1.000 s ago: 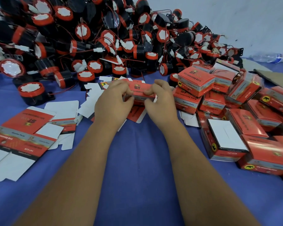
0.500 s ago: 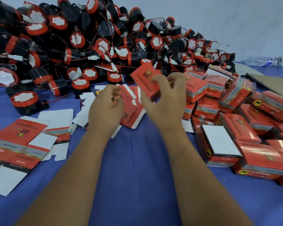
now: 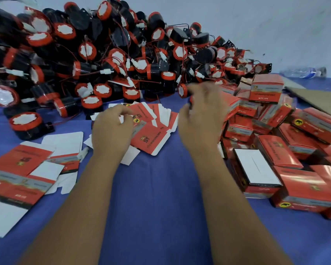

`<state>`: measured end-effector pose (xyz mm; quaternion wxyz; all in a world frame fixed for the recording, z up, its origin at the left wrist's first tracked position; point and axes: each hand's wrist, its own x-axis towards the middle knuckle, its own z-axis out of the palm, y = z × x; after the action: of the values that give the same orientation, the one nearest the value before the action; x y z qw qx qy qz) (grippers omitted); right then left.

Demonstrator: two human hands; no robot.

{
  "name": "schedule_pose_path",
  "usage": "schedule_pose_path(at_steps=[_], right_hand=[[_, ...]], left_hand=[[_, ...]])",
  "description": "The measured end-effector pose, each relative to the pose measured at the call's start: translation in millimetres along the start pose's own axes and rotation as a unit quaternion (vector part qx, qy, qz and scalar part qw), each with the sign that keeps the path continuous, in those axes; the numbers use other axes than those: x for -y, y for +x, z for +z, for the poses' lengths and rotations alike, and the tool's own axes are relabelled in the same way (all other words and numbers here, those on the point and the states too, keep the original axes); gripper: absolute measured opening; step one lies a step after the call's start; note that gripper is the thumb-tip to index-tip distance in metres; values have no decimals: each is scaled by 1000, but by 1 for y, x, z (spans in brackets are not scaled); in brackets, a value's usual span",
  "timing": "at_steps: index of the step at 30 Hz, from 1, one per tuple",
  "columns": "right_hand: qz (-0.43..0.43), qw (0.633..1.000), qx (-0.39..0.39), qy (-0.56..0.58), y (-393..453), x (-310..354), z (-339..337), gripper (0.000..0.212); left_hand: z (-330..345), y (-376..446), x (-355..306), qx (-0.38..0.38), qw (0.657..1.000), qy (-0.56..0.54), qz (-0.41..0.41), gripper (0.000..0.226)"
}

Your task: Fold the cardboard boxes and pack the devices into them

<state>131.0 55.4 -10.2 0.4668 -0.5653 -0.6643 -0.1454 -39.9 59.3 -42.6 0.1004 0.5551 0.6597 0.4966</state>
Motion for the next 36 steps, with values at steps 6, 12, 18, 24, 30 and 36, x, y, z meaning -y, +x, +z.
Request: schedule_pose_path(at_steps=[6, 12, 18, 24, 30, 36], right_hand=[[-39, 931, 350, -93, -34, 20, 44, 53], [133, 930, 320, 126, -22, 19, 41, 10], [214, 874, 110, 421, -11, 17, 21, 18], [150, 885, 116, 426, -14, 19, 23, 19], [174, 839, 123, 501, -15, 24, 20, 23], [161, 799, 133, 563, -24, 33, 16, 31]], left_hand=[[-5, -1, 6, 48, 984, 169, -3, 27], [-5, -3, 1, 37, 994, 105, -11, 28], [-9, 4, -2, -77, 993, -89, -20, 43], [-12, 8, -11, 30, 873, -468, -131, 33], [-18, 8, -14, -23, 875, -482, -35, 22], [-12, 4, -19, -15, 882, -465, 68, 21]])
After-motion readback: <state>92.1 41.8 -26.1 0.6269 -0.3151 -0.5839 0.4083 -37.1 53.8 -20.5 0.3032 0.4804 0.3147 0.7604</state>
